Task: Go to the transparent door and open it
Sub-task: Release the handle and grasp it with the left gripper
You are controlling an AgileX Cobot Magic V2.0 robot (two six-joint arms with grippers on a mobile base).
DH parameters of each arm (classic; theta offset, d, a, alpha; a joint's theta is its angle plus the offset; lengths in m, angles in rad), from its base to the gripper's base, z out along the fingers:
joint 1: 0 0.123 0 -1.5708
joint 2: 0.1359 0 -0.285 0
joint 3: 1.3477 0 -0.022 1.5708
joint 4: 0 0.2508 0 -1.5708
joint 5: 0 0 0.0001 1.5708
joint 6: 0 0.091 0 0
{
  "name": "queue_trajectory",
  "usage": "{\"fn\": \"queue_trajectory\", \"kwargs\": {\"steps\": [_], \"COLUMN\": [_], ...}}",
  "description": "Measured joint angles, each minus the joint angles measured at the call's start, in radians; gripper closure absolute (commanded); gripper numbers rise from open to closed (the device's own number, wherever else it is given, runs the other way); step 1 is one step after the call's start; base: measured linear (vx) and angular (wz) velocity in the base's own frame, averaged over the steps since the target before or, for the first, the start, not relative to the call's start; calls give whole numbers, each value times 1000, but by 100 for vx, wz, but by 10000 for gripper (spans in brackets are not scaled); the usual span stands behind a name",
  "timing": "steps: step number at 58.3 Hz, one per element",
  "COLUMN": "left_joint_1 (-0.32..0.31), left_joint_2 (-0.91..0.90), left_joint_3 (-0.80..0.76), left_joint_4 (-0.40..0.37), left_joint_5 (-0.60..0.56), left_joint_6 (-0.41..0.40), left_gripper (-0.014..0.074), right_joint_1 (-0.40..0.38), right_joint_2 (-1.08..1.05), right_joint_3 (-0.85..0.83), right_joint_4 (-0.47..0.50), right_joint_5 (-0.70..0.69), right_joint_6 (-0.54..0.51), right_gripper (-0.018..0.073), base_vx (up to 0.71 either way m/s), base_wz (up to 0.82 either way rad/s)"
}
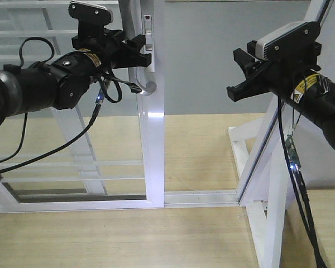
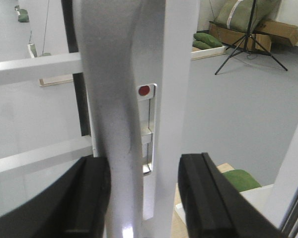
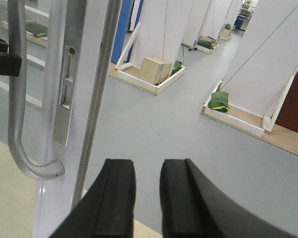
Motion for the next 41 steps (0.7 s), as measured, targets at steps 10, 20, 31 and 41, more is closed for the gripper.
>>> {"fn": "queue_trajectory", "kwargs": {"steps": [10,20,31,41], "left_joint_1": [1,1,3,3], "left_joint_2": [48,82,83,83], "left_joint_3": [-56,-112,-118,-119], "left_joint_4": [-4,-4,-6,-6], "left_joint_5": [19,55,73,79], "left_joint_6": [-1,-1,-1,-1], "left_gripper": [146,185,398,522], "right_joint_1": [0,0,0,0], "right_joint_2": [0,0,0,0], "right_joint_3": [0,0,0,0], "right_joint_4": [0,1,1,1], "right_joint_5": [0,0,0,0], "right_joint_6": [0,0,0,0], "right_gripper": [314,317,316,316], "base_vx": [0,0,0,0], "base_wz": [0,0,0,0]}}
